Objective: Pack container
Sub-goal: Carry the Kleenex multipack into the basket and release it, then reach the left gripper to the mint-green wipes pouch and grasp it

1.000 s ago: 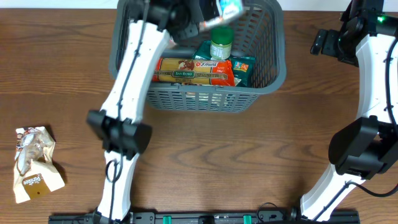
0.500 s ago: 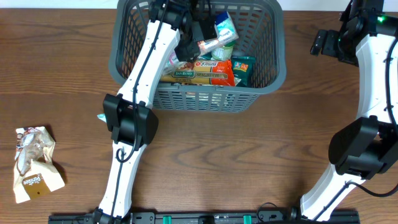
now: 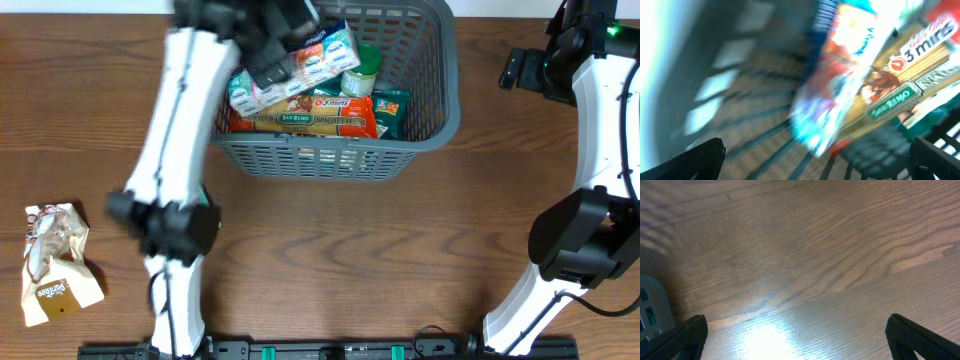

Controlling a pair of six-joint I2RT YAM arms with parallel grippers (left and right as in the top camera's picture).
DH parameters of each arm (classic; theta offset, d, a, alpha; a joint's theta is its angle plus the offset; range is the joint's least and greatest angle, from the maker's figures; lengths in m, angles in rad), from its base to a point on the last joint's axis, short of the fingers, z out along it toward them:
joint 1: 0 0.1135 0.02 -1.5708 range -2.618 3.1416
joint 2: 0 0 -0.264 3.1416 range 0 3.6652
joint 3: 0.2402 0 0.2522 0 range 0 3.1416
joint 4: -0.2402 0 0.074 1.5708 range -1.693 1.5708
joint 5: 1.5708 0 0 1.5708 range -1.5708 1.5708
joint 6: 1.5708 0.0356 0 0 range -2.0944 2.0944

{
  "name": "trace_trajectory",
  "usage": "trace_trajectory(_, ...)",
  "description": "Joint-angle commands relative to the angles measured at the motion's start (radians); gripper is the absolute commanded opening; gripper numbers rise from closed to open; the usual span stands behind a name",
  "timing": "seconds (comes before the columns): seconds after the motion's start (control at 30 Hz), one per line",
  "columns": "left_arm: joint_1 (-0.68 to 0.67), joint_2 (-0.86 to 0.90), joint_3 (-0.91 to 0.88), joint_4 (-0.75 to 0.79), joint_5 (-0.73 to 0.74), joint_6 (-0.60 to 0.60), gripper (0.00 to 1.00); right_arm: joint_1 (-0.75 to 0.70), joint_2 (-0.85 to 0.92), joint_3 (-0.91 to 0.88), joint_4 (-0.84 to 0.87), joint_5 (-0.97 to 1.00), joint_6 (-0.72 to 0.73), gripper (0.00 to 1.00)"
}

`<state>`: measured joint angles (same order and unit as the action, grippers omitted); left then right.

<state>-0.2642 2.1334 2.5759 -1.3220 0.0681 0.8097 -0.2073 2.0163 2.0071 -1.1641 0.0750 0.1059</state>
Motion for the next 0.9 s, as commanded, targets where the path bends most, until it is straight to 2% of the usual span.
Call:
trace_trajectory(0.0,0.058,-0.179,0.02,-0.011,-0.012,-0.075,0.99,0.002,0.005,-0.002,-0.003,-0.005,-0.018,0.99)
trace_trajectory(0.1,0.114,-0.27,0.02,-0.026,-0.013,-0.142,0.98,0.002,0.005,-0.002,-0.003,-0.005,-0.018,0.99)
trace_trajectory(0.17,0.174,-0.308,0.02,-0.061,-0.013,-0.262,0.99,0.002,0.005,-0.002,-0.003,-0.004,-0.018,0.99)
trace_trajectory(0.3,0.357,-0.314,0.019,-0.213,-0.017,-0.624,0.99,0.002,0.005,-0.002,-0.003,-0.005,-0.018,0.99)
trace_trajectory(0.4,0.487,-0.286,0.015,-0.321,-0.016,-0.83,0.99,0.002,0.005,-0.002,-0.003,-0.005,-0.018,0.99)
trace_trajectory(0.5,0.563,-0.27,-0.01,-0.357,-0.017,-0.899,0.99,0.002,0.005,-0.002,-0.003,-0.005,-0.018,0.99)
trace_trajectory(0.6,0.6,-0.27,-0.066,-0.357,-0.016,-0.911,0.99,0.002,0.005,-0.002,-0.003,-0.005,-0.018,0.99)
trace_trajectory(0.87,0.596,-0.271,-0.365,-0.295,-0.016,-0.921,0.99,0.003,0.005,-0.002,-0.004,-0.005,-0.018,0.99)
